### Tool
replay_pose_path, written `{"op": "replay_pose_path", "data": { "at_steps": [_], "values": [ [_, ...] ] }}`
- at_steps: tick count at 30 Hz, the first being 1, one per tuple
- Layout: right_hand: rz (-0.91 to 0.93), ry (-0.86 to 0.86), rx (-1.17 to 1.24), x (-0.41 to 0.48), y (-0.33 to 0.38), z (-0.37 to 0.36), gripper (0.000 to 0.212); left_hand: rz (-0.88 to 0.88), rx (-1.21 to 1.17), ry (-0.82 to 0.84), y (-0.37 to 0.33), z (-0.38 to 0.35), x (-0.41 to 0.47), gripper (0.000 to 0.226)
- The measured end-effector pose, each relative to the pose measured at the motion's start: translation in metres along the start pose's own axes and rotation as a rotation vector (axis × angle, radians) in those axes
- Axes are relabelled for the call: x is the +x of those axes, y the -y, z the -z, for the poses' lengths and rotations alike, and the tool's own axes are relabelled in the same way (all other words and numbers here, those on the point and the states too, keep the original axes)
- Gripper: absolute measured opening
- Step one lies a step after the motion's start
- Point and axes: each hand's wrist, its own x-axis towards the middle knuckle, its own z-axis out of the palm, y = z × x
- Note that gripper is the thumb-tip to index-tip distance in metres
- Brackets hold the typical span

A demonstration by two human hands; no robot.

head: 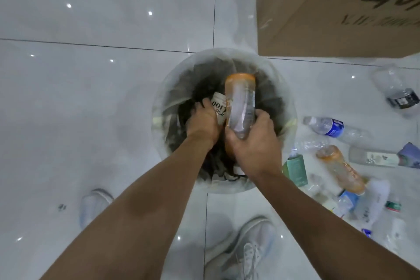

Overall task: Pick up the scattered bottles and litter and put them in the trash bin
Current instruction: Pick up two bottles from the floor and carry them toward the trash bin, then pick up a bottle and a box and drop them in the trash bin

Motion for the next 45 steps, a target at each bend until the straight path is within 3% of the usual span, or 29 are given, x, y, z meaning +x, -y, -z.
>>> {"op": "replay_pose_path", "data": {
  "at_steps": [5, 13, 18, 20, 24, 34, 41, 45],
  "values": [
    [-0.039, 0.023, -0.069, 0.001, 0.006, 0.002, 0.064, 0.054, -0.05, -0.068, 0.006, 0.023, -0.017, 0.049],
    [-0.093, 0.108, -0.318, 0.019, 0.022, -0.023, 0.073, -0.211, -0.032, -0.217, 0.014, 0.07, -0.057, 0.045],
    [-0.158, 0.32, -0.368, 0.026, 0.012, -0.054, 0.066, -0.285, 0.059, -0.2, 0.025, 0.064, -0.059, 0.043],
    [-0.186, 0.278, -0.27, 0.022, 0.011, -0.055, 0.056, -0.313, 0.131, -0.176, 0.025, 0.061, -0.061, 0.043],
    [-0.074, 0.09, -0.174, 0.01, 0.021, -0.036, 0.036, -0.407, 0.257, -0.173, 0.016, 0.064, -0.068, 0.043],
    [0.099, -0.128, -0.118, -0.018, 0.018, 0.059, 0.021, -0.457, 0.387, -0.219, -0.019, 0.092, -0.094, 0.03],
    [-0.096, -0.136, -0.164, -0.049, -0.047, 0.142, 0.033, -0.213, 0.466, -0.248, -0.042, 0.125, -0.119, 0.035],
    [-0.24, -0.129, -0.172, -0.062, -0.099, 0.177, 0.041, -0.227, 0.491, -0.249, -0.079, 0.122, -0.125, 0.042]
  ]
}}
